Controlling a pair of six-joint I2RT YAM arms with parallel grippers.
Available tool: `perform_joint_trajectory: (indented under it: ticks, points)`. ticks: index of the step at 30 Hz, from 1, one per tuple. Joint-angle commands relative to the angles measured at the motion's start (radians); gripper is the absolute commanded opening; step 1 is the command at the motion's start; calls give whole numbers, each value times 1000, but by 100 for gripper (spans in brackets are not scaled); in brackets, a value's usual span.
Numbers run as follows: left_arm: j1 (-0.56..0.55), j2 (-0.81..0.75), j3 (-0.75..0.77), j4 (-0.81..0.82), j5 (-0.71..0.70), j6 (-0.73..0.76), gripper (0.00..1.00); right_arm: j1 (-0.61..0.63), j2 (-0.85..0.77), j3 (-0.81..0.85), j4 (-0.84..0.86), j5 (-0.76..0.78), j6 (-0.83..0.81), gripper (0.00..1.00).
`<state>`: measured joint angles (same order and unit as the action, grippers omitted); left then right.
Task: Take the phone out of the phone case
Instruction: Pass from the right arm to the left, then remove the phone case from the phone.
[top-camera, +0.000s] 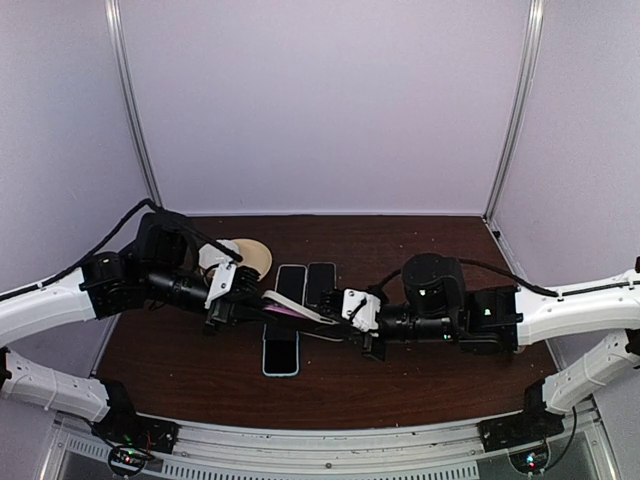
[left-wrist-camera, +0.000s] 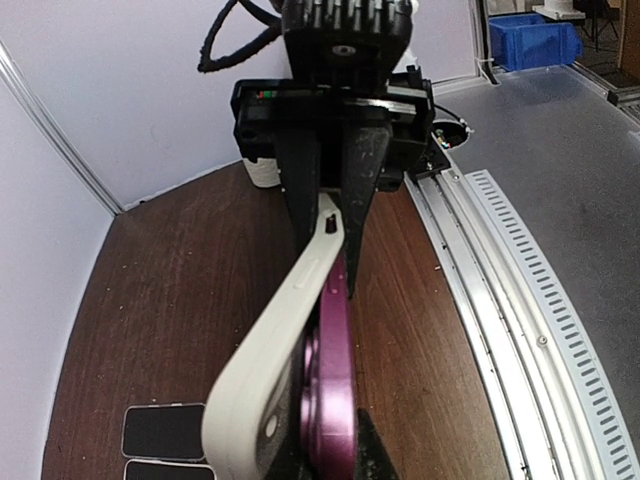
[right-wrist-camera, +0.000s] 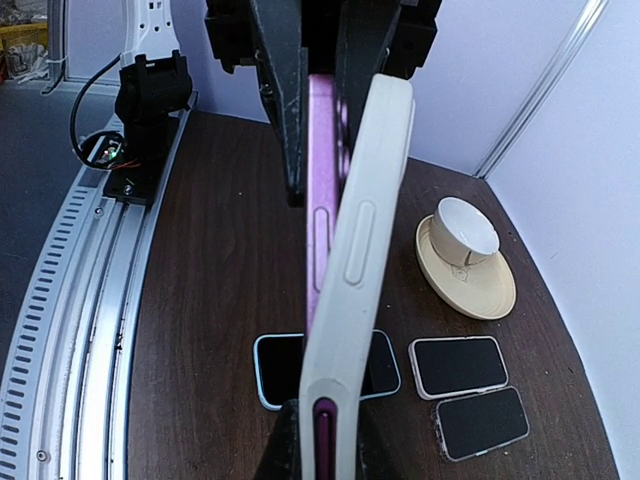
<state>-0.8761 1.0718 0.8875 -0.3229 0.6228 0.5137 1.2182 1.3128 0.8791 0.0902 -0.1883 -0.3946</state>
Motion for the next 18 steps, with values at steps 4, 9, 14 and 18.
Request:
perform_joint_trajectory:
  ticks: [4, 9, 14, 18]
  points:
    - [-4, 2, 14, 74, -70, 54, 0, 53, -60, -45, 207, 7, 44, 26]
    - [-4, -13, 0, 75, -65, 89, 0, 52, -98, -66, 147, 38, 74, 58]
    - [-5, -22, -8, 70, -64, 115, 0, 53, -133, -77, 100, 63, 87, 67]
    - [-5, -28, -19, 66, -70, 144, 0, 54, -153, -71, 42, 60, 97, 68]
